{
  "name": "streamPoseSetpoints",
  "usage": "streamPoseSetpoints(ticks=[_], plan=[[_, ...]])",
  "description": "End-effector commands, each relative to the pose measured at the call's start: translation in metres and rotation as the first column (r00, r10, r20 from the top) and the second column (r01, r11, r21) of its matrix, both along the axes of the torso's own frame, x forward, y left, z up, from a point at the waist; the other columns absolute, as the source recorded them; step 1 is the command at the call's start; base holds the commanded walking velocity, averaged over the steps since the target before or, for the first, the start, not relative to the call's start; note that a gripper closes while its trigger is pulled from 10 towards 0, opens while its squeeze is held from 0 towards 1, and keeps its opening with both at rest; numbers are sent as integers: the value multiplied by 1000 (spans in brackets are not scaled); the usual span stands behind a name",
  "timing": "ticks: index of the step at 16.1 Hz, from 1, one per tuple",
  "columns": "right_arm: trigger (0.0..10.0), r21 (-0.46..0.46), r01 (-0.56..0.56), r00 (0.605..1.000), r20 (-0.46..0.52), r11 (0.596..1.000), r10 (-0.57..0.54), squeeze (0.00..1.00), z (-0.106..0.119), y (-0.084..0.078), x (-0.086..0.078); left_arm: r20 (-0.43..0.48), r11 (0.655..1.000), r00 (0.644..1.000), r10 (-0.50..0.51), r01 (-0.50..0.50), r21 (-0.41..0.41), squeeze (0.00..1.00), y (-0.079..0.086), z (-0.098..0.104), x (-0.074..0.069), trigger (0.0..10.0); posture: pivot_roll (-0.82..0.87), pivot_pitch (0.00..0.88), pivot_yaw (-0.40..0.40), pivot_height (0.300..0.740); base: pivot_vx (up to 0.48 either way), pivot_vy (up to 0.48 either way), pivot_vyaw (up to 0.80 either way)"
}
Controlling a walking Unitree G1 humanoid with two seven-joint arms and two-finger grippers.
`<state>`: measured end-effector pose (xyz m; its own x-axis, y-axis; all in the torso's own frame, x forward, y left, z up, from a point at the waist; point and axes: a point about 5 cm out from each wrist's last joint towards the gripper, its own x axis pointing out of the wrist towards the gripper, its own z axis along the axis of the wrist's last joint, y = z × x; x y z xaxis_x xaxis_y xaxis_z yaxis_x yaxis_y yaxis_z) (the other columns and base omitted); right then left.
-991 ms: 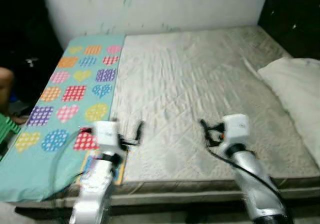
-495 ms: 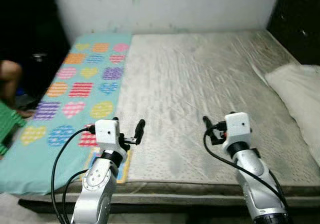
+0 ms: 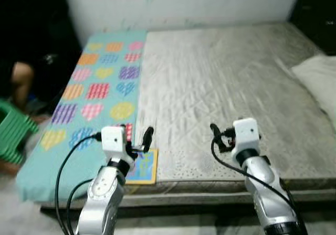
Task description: Clean up the room
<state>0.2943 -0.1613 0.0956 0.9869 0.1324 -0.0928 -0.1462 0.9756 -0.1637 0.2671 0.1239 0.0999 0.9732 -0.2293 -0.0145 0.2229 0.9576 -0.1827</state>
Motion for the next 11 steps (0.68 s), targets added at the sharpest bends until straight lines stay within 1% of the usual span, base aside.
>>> streamPoseSetpoints(ticks=[1,6,11], plan=[[10000,5,-25,1000,8,1000,25,0,2,8,1,-7,999,1000,27,-27,29,0,9,-1,0,10000,-143,50,50,740,0,472,0],[10000,36,-43,999,-2,998,43,0,1,12,0,-7,999,999,31,-31,32,0,10,-1,0,10000,-144,52,51,740,0,466,0],[10000,37,-64,998,-14,997,65,0,-1,14,-1,-15,999,999,38,-37,37,0,11,-2,0,10000,-141,57,49,740,0,465,0]])
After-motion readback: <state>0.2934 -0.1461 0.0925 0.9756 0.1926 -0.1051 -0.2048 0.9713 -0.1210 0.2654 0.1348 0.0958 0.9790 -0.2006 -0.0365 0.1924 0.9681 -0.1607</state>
